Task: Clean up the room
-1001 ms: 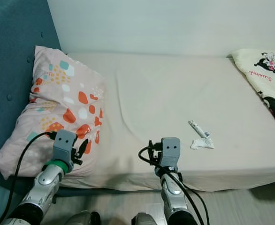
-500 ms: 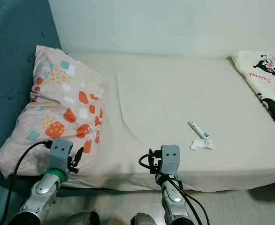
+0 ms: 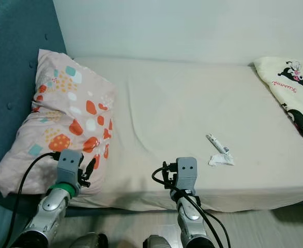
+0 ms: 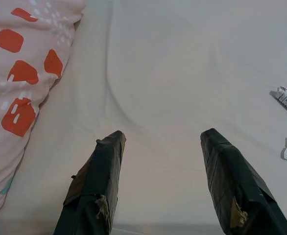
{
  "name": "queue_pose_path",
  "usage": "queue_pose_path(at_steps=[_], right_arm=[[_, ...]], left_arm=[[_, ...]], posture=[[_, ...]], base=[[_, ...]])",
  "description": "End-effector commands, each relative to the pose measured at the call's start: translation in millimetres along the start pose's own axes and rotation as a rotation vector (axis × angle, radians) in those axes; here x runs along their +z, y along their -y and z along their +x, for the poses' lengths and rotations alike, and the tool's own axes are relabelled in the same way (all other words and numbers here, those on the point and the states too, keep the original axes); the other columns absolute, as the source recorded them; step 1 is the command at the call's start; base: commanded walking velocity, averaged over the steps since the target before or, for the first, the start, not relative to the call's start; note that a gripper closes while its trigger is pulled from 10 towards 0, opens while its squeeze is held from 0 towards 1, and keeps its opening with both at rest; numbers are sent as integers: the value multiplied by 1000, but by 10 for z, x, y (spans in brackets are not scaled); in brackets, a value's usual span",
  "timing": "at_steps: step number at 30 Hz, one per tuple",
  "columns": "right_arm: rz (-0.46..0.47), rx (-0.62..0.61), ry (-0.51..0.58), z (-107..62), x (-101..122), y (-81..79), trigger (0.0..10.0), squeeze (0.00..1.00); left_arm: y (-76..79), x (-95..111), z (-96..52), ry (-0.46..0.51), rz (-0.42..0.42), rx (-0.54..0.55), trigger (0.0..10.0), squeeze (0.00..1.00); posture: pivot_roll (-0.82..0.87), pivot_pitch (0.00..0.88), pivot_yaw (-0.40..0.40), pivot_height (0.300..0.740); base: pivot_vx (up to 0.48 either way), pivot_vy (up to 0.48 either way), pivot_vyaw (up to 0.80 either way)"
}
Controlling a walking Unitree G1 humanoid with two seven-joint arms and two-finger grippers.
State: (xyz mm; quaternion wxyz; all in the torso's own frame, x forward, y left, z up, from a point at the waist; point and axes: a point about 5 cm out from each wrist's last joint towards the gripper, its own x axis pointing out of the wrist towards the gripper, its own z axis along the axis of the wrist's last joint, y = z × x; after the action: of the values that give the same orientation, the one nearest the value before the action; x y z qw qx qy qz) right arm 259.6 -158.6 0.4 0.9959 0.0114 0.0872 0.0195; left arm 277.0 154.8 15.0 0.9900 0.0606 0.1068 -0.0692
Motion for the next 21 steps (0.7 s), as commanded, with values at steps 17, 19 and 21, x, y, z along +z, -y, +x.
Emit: queue_pose_path(at_steps=[17, 19, 21], right_arm=[[5, 2, -26, -17, -50, -10, 10000, 0], [4, 2, -26, -17, -50, -10, 10000, 0], [3, 2, -27, -14, -49, -8, 10000, 0]], left_arm=[[13, -18, -24, -11, -2, -7, 10000, 0], [12, -18, -24, -11, -2, -7, 10000, 0], [14, -16, -22, -12, -1, -8, 10000, 0]], posture=[[61, 0, -24, 740], [61, 0, -24, 740], [59, 0, -22, 740]], base=[[-380, 0, 0], [-386, 0, 0], [-386, 0, 0]])
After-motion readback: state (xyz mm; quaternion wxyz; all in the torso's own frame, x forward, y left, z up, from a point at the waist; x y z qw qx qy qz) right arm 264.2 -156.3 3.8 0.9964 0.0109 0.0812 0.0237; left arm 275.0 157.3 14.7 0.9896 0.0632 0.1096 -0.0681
